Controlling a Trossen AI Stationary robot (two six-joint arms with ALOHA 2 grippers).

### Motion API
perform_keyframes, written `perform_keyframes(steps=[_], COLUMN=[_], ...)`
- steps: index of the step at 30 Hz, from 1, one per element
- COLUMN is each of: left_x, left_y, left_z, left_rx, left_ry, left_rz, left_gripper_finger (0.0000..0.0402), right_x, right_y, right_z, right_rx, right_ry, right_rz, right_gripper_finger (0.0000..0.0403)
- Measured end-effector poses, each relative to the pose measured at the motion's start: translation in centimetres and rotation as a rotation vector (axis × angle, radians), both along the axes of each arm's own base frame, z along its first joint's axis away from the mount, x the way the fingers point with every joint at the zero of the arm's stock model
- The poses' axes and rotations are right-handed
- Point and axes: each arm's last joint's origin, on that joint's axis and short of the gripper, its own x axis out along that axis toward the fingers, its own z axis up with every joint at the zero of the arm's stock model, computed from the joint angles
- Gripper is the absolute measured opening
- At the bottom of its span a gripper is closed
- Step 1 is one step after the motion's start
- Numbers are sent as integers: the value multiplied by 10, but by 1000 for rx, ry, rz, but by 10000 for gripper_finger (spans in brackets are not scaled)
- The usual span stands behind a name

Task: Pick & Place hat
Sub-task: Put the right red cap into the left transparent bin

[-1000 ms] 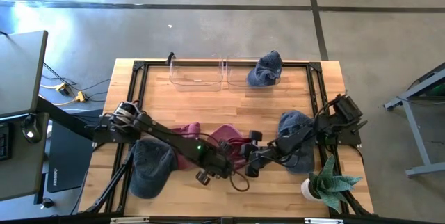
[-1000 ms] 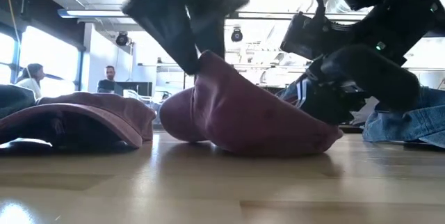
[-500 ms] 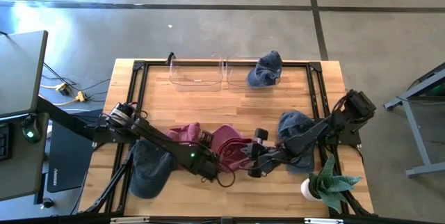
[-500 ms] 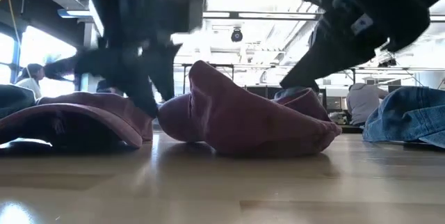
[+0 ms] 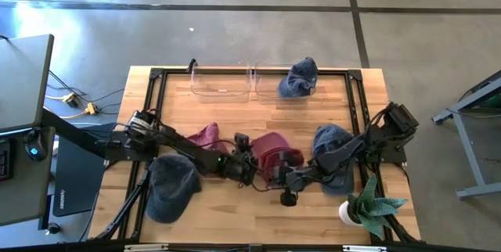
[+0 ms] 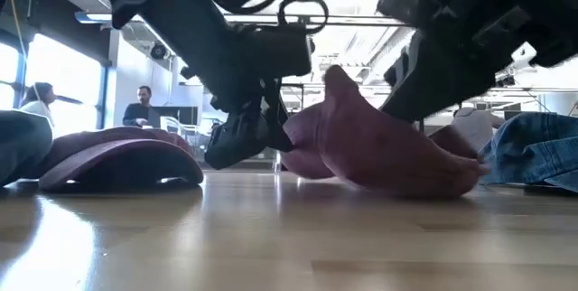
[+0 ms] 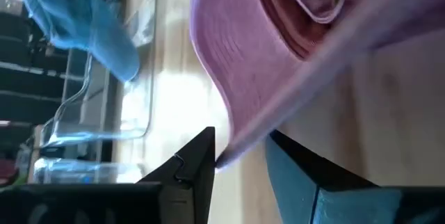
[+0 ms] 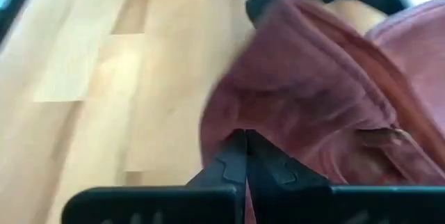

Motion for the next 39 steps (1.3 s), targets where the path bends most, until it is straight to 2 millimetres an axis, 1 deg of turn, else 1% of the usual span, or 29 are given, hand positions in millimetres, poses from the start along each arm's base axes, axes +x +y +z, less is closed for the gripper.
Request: perform_keyframes(steps=[2,4,6,9,12,16,19,23,26,28,29,31,33,35,36,39], left_x=[-4,-8,-8,-7,-6,-7,-7,-6,-4,-2,-3,-6,-5,-12,-13,-16], left_y=[0,-4,-7,-7,-7,-8,-8,-8,0,5,6,6,1,3,1,0], left_z=[4,12,17,15,15,15,15,14,13,14,17,32,47,54,57,62], left_rx=[30,44,35,13,-9,-15,-23,-49,-102,-115,-113,-106,-115,-90,-84,-57], left_ry=[13,-6,-29,-8,-9,0,2,7,-3,31,52,77,50,67,49,30], left_rz=[16,26,19,-9,-25,-35,-40,-50,-26,-22,-23,-26,-37,-34,-35,-19], left_gripper_finger=[117,117,117,116,116,116,116,116,117,117,117,117,117,117,117,117], right_x=[-4,-10,-15,-20,-24,-29,-29,-21,-14,-10,-8,-4,2,8,10,12], right_y=[-1,-4,-9,-19,-30,-38,-46,-52,-50,-47,-45,-40,-33,-25,-21,-17], right_z=[8,16,23,32,36,42,38,21,7,0,-2,-4,-2,3,6,18], right_rx=[-47,-91,-121,-143,-162,-158,-179,-156,-76,-19,16,102,188,252,270,248], right_ry=[-28,-32,-10,22,61,80,119,198,244,265,268,258,202,116,75,-10], right_rz=[-54,-111,-119,-120,-173,-205,-238,-230,-166,-116,-91,-40,12,76,109,145], right_gripper_finger=[0,0,0,0,0,0,0,0,0,0,0,0,0,0,0,0])
